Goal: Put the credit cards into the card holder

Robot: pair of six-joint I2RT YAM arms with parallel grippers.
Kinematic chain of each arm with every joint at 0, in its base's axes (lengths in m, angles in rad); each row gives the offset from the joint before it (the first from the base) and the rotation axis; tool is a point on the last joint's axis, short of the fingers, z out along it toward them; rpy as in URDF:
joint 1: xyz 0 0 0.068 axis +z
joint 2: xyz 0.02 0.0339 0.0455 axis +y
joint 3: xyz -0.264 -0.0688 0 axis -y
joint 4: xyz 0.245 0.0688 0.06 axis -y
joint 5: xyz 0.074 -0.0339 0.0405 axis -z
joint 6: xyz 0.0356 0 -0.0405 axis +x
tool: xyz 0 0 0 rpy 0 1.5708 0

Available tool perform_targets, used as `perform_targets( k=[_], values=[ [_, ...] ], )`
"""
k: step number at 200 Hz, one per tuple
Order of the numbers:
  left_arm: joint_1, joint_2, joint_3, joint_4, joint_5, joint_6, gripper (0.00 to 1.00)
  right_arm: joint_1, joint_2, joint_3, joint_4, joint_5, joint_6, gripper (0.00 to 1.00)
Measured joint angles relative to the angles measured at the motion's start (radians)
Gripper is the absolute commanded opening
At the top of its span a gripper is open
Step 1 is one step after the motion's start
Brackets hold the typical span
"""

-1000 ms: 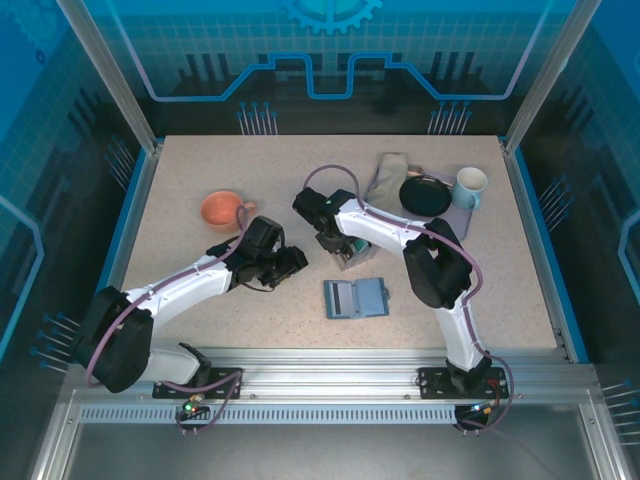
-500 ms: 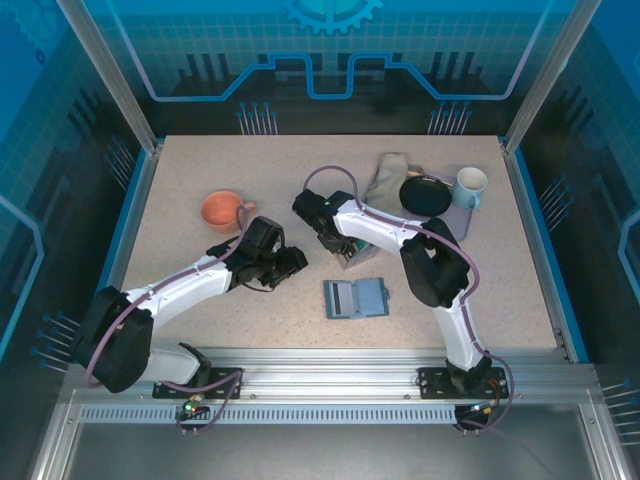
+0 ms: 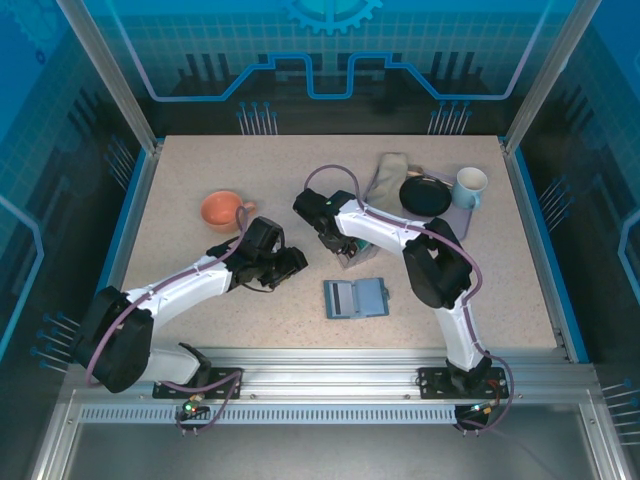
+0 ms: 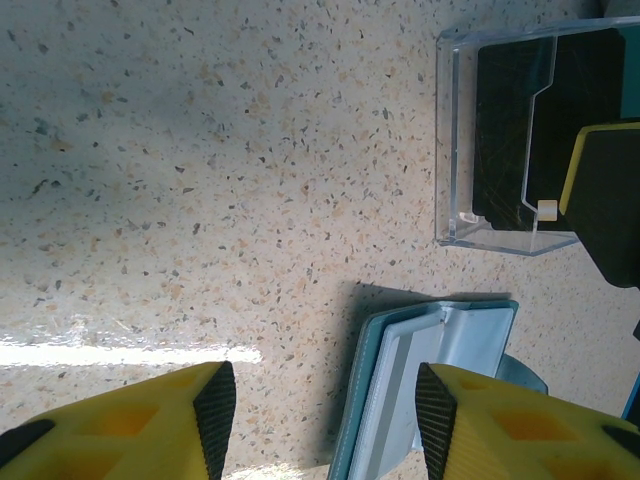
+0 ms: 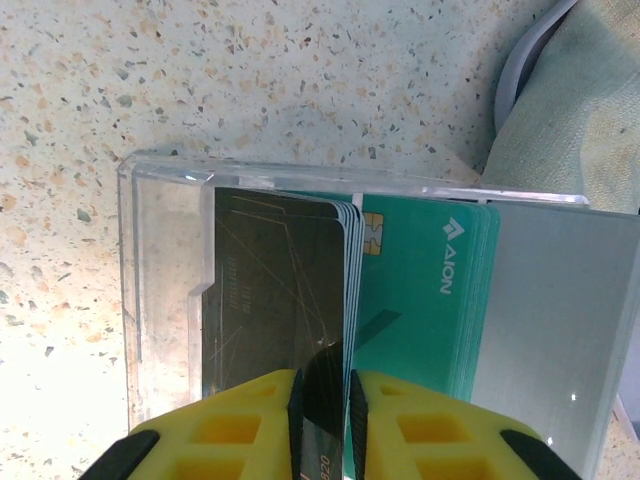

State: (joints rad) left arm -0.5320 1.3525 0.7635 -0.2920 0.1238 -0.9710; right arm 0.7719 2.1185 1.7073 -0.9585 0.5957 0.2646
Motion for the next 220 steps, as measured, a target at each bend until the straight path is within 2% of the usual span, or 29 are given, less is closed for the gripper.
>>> perform_targets(
  k=[71,82,139,157,176,193,220],
  values=[
    [0.000,0.000,-0.001,0.000,0.000,0.000,0.54,0.000,-0.018,-0.009,-0.002,-0.006,0.002,0.12],
    [0.000,0.000,-0.001,0.000,0.000,0.000,0.54,0.000,-0.034,-0.013,-0.002,-0.018,0.005,0.08],
    [0.000,-0.005,-0.001,-0.002,0.000,0.000,0.54,-0.001,-0.132,-0.038,-0.008,-0.059,0.016,0.06],
    [0.000,-0.006,-0.001,-0.002,0.001,0.000,0.56,-0.004,-0.163,-0.058,-0.009,-0.092,0.032,0.02],
    [0.003,-0.011,-0.001,0.006,0.024,0.000,0.61,-0.021,-0.237,-0.107,0.006,-0.167,0.055,0.01],
    [0.011,-0.016,0.000,0.046,0.072,0.000,0.65,-0.062,-0.358,-0.184,0.047,-0.290,0.088,0.00],
    [0.018,-0.016,0.003,0.162,0.183,-0.022,0.69,-0.217,-0.616,-0.378,0.194,-0.575,0.188,0.00]
  ],
)
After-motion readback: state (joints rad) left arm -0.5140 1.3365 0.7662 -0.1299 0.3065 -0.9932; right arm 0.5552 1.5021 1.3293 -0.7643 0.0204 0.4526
